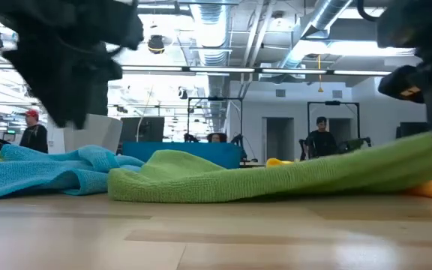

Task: Fold microfiber towels
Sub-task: Fold the right green towel

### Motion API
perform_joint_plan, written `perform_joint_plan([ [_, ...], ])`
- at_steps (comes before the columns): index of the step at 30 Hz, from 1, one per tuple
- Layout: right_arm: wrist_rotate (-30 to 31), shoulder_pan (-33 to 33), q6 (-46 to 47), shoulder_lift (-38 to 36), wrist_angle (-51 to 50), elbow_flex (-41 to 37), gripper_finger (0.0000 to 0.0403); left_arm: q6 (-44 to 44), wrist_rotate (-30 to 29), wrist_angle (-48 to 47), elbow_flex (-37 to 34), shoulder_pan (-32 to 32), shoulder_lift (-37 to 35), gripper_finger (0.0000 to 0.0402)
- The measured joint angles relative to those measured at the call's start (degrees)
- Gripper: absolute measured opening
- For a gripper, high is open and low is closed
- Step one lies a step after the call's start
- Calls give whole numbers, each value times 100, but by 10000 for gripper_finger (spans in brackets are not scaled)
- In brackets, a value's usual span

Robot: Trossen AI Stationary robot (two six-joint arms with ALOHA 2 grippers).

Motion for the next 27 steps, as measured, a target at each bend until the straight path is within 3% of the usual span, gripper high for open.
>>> perform_joint_plan([
  [4, -78, 72, -2, 236, 72, 2, 13, 14, -659, 533, 0, 65, 0, 168],
  [9, -145, 68, -4, 346, 264, 7, 13, 276, 98, 1481, -474, 289, -4, 165],
  [12, -151, 69, -7, 344, 298, 9, 13, -1, 61, 1306, -879, 417, -4, 152],
  [18, -150, 22, -237, 342, 319, 11, 13, -313, -951, 370, -1391, 887, -9, 122],
  [23, -138, -47, -220, 342, 332, 11, 15, -1598, -2107, -1747, -1200, 1306, -113, 112],
  [27, -114, -126, -220, 342, 425, 13, 21, -2275, -2175, -2541, -1012, 1377, -511, 112],
])
